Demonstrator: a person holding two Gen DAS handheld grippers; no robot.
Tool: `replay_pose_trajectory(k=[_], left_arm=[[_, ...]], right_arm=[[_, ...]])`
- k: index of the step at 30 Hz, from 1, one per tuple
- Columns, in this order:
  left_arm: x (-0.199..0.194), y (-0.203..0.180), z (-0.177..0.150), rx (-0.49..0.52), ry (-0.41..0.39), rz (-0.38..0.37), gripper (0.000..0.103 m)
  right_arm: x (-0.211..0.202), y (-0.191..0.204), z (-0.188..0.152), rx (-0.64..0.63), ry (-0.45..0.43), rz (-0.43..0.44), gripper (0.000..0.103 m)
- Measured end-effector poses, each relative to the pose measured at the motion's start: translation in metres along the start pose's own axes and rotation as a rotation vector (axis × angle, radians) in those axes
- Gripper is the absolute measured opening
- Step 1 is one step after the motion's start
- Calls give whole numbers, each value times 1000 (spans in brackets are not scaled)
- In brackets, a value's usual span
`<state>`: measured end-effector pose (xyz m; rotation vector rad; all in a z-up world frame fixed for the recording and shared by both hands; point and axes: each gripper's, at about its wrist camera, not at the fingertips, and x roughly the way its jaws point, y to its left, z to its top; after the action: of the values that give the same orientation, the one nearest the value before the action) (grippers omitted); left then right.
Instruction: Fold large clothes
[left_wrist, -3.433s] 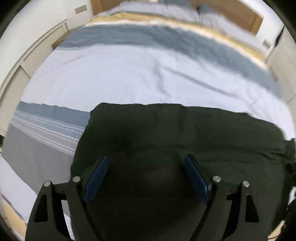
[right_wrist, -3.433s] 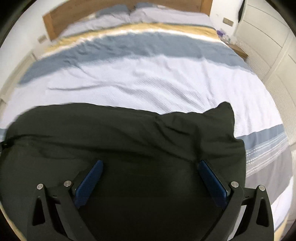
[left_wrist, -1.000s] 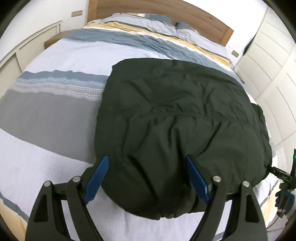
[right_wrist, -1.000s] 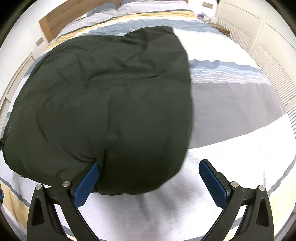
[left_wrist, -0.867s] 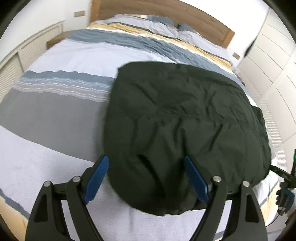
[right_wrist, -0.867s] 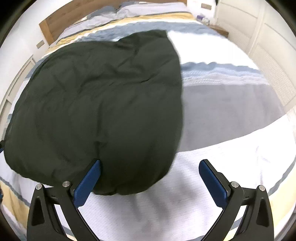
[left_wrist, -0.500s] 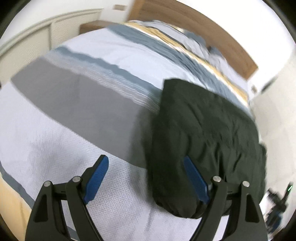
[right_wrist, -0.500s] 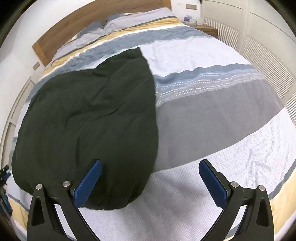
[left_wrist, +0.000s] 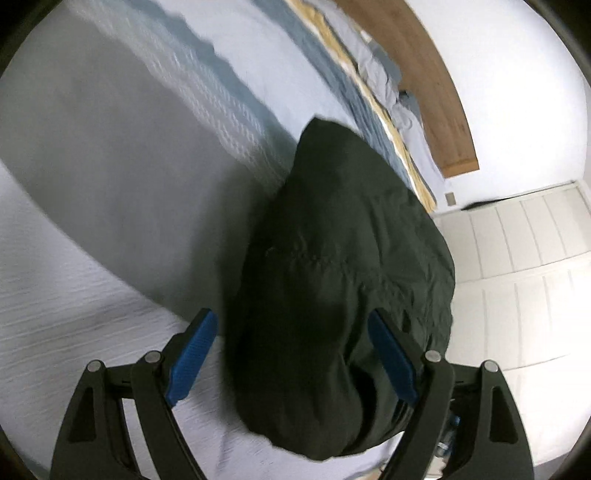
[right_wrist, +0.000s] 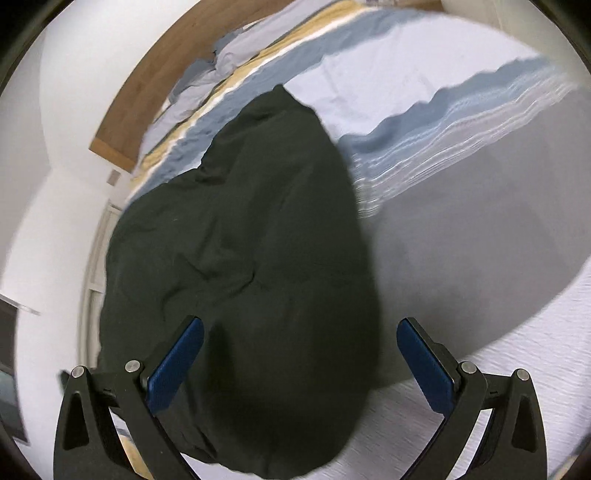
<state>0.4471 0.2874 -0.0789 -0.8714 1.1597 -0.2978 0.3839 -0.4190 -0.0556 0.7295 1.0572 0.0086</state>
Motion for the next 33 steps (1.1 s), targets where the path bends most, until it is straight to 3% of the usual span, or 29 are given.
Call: replay_pose_trajectory(k=[3,7,12,17,23,27,28,31,33], left_arm=[[27,6,7,-21,75,-85,84],[54,9,14,-25,129,-138,85],[93,10,14,-32,205,-199,100],[112,3,5,-19,208,-186,103],[128,-7,-4,-71,263,-275,103],[131,-9,-8,-72,236,-258,103],[131,-12,-9,-68,230,-254,101],[127,-31,-17,-52,220,-321,74],[123,-46,-20,-49,202,-367,65]], right_arm=[[21,-5,5,7,44,31,102],[49,-14,12,18,98,93,102],[83,-20,19,54,158,210,102],[112,-12,17,56,174,274,102],[128,-4,14,54,197,386,103],[138,1,12,60,191,384,103],[139,3,11,60,189,381,103],[142,10,12,66,193,364,100],[141,16,11,67,181,363,74]])
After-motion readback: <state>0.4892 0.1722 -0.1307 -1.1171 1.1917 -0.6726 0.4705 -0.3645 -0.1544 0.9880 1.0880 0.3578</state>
